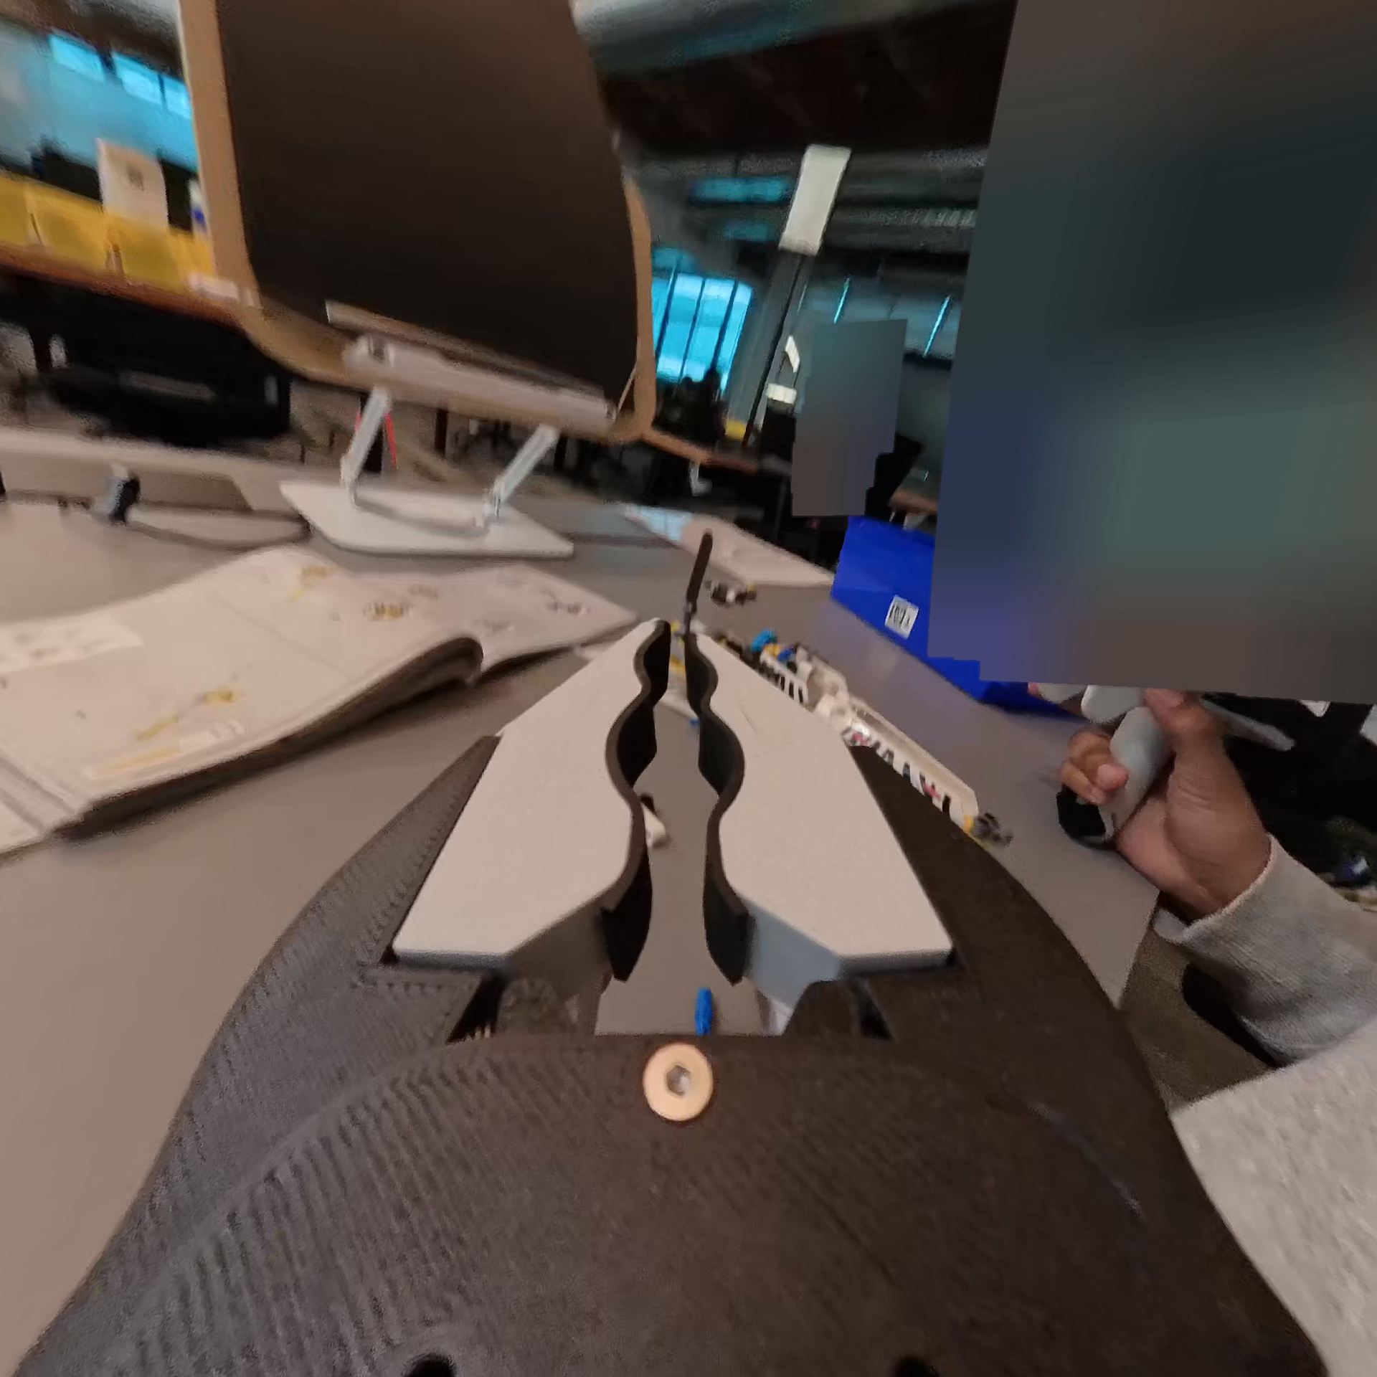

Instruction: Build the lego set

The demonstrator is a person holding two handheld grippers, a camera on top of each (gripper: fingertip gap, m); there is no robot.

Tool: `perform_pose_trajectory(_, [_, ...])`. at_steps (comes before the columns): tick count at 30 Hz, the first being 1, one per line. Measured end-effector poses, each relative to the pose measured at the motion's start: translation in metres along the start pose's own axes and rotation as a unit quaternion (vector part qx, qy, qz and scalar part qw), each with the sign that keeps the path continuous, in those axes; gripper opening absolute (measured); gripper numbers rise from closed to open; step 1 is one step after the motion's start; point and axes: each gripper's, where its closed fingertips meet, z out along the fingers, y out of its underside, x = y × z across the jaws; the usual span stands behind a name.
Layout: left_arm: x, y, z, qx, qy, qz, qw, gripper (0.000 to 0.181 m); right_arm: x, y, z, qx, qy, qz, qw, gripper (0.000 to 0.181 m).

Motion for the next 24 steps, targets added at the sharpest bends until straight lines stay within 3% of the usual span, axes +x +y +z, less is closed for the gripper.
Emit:
perform_pose_trajectory(3, [0.01,0.032,0.003,-0.145,0.012,-0.023,0.989,0.013,0.001,-0.001,-0.001,0.004,0.001,0.004,1.0,0.024])
perform_pose_trajectory(6, [0.02,0.067,-0.012,-0.286,0.021,-0.013,0.958,0.022,0.001,-0.002,-0.001,0.005,0.001,0.005,1.0,0.024])
perform_pose_trajectory(10, [0.01,0.096,-0.031,-0.379,-0.035,0.055,0.923,0.022,0.0,-0.002,-0.001,0.005,0.002,-0.003,1.0,0.024])
perform_pose_trajectory(16, [0.006,0.107,-0.041,-0.398,-0.047,0.08,0.913,0.013,-0.004,0.0,0.0,-0.002,0.005,-0.025,1.0,0.024])
perform_pose_trajectory(21, [0.007,0.121,-0.049,-0.429,-0.043,0.079,0.899,0.016,-0.006,0.002,0.001,-0.009,0.01,-0.046,0.999,0.023])
perform_pose_trajectory(24, [0.012,0.12,-0.048,-0.427,-0.038,0.084,0.899,0.003,-0.006,0.0,-0.001,-0.007,0.019,-0.062,0.998,0.022])
